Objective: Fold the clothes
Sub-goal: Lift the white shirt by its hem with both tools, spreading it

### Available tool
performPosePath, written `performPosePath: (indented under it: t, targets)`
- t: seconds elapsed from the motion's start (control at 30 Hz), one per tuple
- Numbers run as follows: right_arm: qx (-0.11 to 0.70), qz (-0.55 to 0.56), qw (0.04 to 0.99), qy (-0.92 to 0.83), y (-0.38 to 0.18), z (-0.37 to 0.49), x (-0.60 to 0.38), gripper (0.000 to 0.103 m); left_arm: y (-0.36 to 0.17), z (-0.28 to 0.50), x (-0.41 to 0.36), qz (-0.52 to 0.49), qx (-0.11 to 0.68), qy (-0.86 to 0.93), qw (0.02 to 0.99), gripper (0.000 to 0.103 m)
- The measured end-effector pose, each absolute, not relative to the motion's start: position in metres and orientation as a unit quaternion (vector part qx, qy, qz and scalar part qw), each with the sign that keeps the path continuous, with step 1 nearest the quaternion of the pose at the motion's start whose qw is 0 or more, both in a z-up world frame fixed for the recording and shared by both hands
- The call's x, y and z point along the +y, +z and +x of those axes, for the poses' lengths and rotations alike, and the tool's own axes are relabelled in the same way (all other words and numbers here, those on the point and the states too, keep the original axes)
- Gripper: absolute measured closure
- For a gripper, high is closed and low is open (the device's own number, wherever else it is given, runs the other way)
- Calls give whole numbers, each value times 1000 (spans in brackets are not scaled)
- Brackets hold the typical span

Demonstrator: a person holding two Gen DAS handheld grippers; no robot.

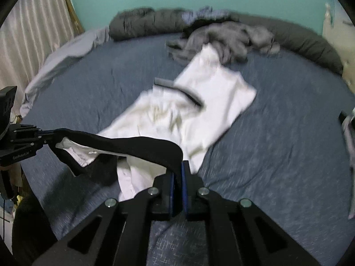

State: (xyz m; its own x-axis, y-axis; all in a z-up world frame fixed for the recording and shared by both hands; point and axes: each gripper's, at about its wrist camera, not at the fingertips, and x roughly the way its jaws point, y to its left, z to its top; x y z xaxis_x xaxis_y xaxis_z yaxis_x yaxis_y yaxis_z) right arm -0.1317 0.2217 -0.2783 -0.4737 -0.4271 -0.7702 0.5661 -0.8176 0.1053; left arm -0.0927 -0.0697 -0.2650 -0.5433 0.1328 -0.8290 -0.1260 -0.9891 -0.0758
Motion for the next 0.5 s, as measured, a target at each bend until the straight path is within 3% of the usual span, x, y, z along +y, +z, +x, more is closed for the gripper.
performPosePath:
  t: [0.5]
  targets:
    - [68, 260, 293, -918, -27, -116, 243, 98, -7, -87, -54, -304, 70, 946, 82, 100]
